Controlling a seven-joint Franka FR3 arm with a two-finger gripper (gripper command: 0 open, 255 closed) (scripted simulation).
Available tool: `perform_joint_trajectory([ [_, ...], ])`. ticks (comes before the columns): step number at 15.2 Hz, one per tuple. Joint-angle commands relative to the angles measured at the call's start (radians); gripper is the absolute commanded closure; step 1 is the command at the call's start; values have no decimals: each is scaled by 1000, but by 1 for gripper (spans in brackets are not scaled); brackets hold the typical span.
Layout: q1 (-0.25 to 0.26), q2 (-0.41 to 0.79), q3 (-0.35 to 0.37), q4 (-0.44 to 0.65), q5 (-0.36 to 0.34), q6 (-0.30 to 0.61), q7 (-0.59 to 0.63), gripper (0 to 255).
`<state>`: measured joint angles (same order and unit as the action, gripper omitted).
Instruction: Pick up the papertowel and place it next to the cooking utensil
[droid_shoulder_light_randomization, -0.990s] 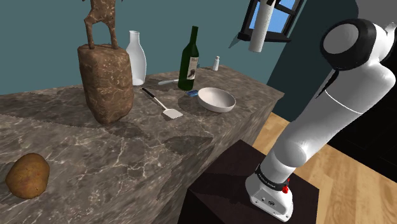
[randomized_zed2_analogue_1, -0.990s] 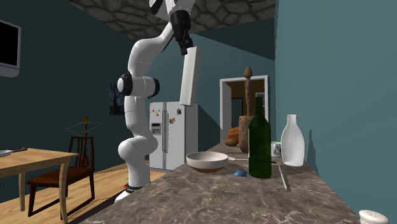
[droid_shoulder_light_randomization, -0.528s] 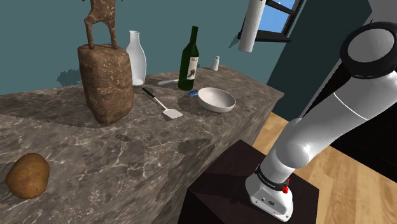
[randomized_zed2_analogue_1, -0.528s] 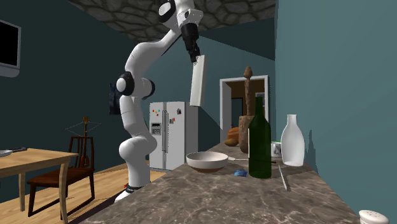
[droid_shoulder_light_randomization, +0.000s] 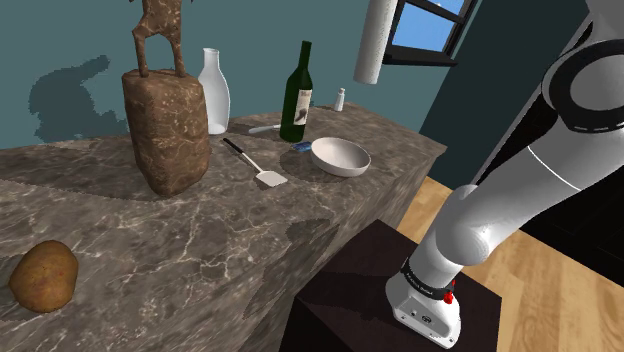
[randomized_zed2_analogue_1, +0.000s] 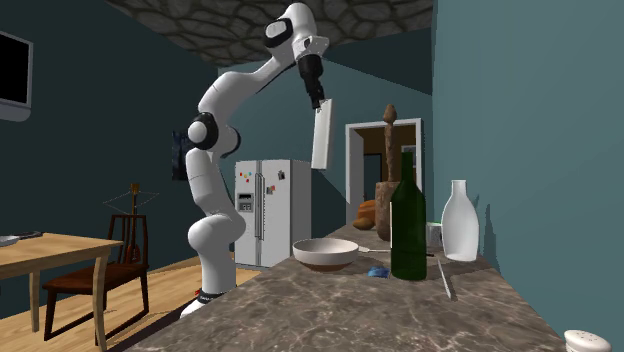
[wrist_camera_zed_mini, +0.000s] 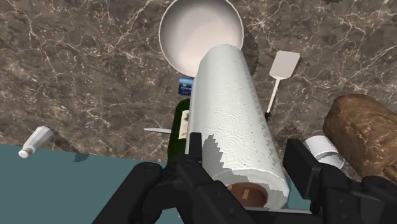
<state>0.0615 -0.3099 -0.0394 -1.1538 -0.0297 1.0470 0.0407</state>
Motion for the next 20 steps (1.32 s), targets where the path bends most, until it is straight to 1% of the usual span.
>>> perform_joint_trajectory([
  [1,13,6,47,2,3,3,62,255],
  [8,62,83,202,88,-4,-13,262,255],
  [13,63,-16,186,-114,13,92,255,255],
  [20,67,-117,174,-333,25,210,250,255],
])
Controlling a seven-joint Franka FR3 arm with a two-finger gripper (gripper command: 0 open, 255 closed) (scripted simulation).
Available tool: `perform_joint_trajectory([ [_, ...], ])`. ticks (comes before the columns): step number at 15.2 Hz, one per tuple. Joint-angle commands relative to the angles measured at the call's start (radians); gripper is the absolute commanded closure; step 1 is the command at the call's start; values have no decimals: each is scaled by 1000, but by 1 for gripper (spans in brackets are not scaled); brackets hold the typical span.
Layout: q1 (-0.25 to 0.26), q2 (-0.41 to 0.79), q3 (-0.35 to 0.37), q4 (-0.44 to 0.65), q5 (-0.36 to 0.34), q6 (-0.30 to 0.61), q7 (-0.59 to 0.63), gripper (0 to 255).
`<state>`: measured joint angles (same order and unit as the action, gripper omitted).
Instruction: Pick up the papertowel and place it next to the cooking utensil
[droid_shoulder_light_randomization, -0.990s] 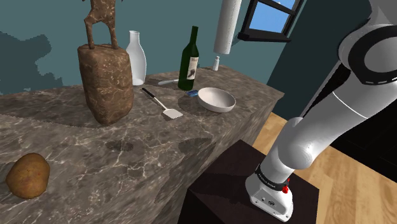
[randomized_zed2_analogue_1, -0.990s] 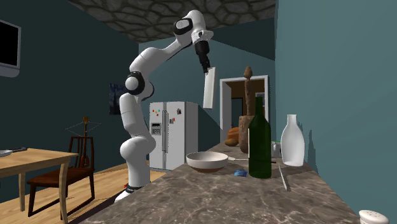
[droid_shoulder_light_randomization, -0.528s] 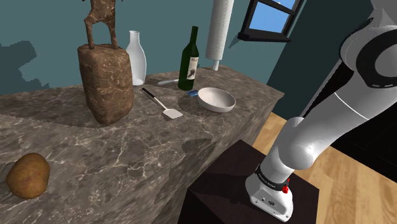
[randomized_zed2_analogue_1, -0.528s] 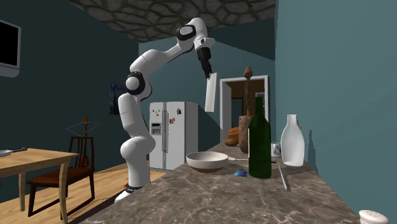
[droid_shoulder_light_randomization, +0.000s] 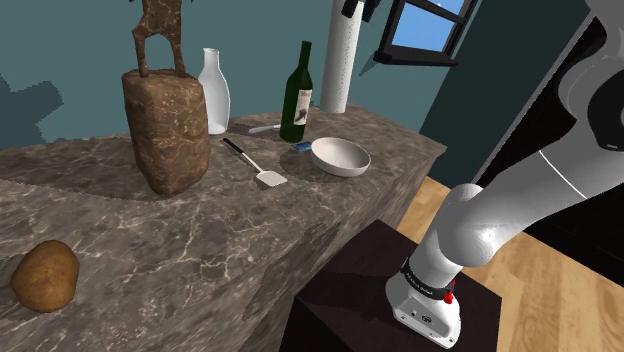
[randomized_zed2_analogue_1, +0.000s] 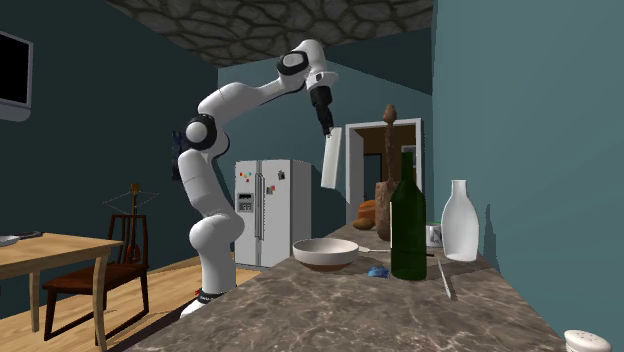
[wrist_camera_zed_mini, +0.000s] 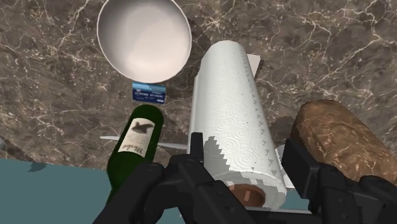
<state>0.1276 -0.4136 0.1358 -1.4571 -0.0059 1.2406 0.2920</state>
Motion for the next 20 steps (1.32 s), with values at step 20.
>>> perform_joint_trajectory([
  [20,14,-201,-11,-491,19,291,-3,255],
])
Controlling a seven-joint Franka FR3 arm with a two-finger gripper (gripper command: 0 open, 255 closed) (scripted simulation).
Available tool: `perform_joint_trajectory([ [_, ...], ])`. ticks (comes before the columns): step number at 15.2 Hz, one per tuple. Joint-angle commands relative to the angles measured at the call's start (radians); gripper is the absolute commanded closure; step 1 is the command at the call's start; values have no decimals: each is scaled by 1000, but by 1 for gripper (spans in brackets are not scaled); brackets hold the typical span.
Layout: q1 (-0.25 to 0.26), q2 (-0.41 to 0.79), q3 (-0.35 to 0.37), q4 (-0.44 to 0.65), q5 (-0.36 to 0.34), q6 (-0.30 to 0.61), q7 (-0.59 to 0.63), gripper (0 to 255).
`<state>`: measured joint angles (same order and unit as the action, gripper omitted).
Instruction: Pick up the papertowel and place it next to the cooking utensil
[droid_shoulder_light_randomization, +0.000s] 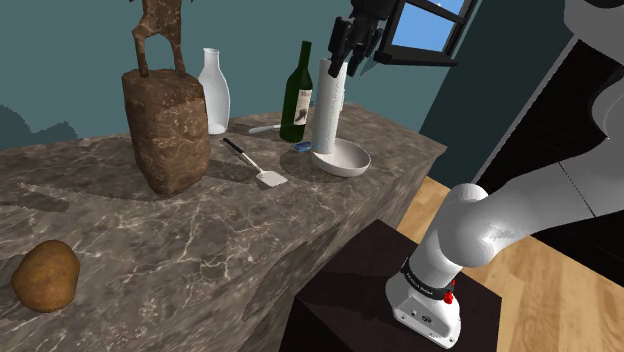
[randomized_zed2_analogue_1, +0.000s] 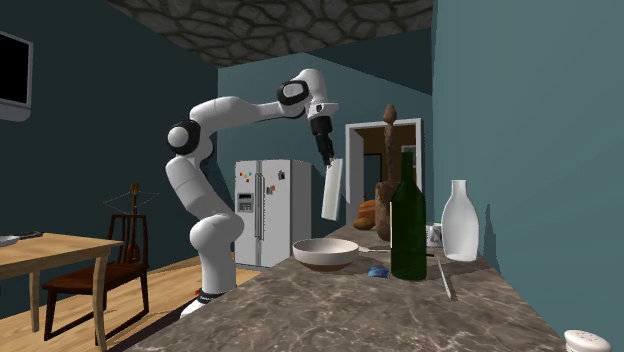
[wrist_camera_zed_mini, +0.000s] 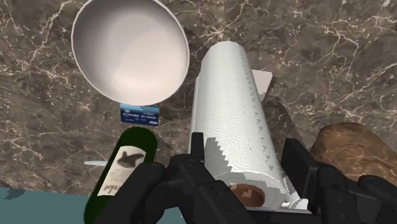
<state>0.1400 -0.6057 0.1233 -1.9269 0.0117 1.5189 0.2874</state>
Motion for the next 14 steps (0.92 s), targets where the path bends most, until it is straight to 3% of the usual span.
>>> perform_joint_trajectory([
  [1,2,-16,1,-41,2,25,2,255],
  [14,10,-88,4,-274,10,186,5,255],
])
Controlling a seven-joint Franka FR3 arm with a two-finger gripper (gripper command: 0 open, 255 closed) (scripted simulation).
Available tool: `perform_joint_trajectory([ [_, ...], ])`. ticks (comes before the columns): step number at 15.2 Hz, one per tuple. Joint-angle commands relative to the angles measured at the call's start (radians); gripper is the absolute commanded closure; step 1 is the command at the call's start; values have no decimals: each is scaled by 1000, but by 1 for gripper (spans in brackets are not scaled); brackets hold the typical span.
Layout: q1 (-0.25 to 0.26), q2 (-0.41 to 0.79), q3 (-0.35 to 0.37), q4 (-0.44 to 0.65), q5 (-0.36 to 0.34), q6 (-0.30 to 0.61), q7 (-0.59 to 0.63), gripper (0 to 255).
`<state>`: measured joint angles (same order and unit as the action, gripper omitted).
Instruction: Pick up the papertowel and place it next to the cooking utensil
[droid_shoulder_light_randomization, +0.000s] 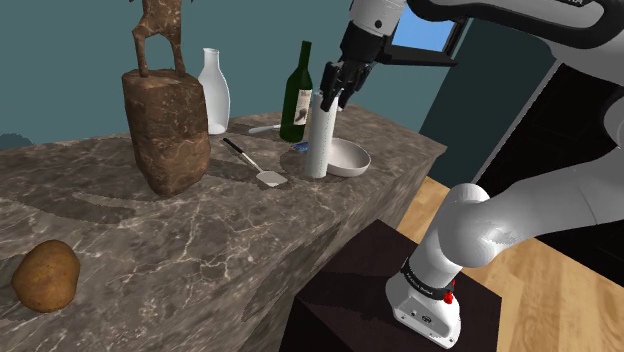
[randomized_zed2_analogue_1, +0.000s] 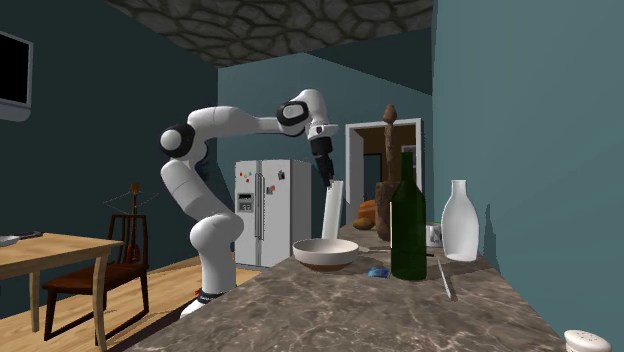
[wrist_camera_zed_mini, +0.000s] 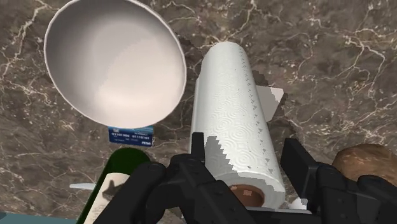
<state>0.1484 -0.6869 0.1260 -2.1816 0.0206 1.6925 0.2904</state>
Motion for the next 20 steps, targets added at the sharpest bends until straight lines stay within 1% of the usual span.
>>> perform_joint_trajectory([
  [1,2,-12,2,-36,2,25,2,255],
  [6,4,-30,4,-114,5,85,4,255],
  [13,4,-30,4,-114,5,85,4,255],
  [14,4,-30,4,-114,5,85,4,0],
  [19,4,-30,4,-114,5,85,4,0],
  [20,4,-29,4,-80,4,51,4,0],
])
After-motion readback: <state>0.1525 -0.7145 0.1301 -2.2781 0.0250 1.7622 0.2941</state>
